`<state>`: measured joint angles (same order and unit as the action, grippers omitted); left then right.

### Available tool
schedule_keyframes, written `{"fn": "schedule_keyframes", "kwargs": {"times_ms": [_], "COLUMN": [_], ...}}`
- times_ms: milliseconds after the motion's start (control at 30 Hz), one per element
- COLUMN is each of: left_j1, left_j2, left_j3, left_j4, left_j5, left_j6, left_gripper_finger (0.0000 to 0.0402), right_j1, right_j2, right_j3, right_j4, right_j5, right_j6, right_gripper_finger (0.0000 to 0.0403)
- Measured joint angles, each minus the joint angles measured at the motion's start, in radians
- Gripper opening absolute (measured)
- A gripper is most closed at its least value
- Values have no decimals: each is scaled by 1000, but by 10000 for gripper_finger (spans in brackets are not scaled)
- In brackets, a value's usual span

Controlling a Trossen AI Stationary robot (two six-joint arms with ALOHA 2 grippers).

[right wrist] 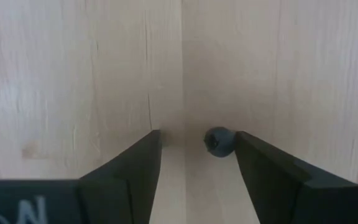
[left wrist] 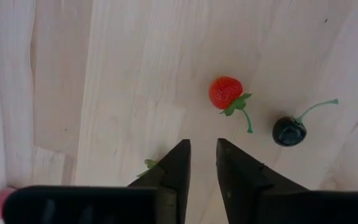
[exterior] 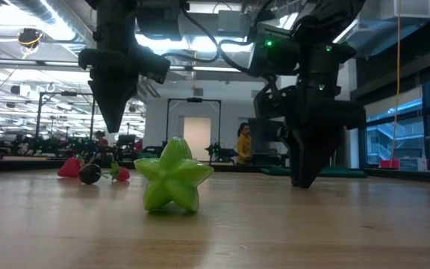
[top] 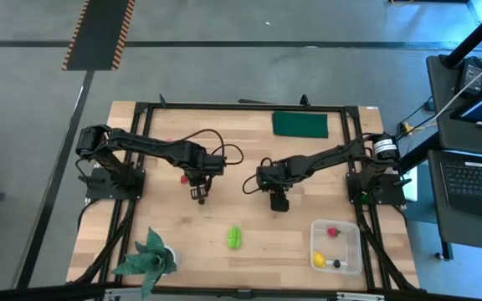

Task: Pick and placing Produce into tupperware
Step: Put the blueberry into the transparent bin

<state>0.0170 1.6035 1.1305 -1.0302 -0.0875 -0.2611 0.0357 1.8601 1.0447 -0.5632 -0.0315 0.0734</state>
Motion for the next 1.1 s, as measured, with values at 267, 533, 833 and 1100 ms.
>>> {"fn": "schedule_keyframes", "kwargs": {"times_ms": [267,533,833,1100], "left_j1": [0,0,0,0], "left_j2": [0,0,0,0], "left_j3": [0,0,0,0], "left_j4": [0,0,0,0], "left_j5": [0,0,0,0], "left_j6": [3,6,8,8], "left_gripper_finger": [82,71,55,52], "right_j1": [0,-2,-2,-2], "right_j2": [3,3,3,-5], "right_j3": [-2,-3,-4,-5], "right_j4": [4,8,12,12], "right_j5": [0,1,4,0], "right_j6": [1,30,30,30], "right_gripper_finger": [207,167,95,57]}}
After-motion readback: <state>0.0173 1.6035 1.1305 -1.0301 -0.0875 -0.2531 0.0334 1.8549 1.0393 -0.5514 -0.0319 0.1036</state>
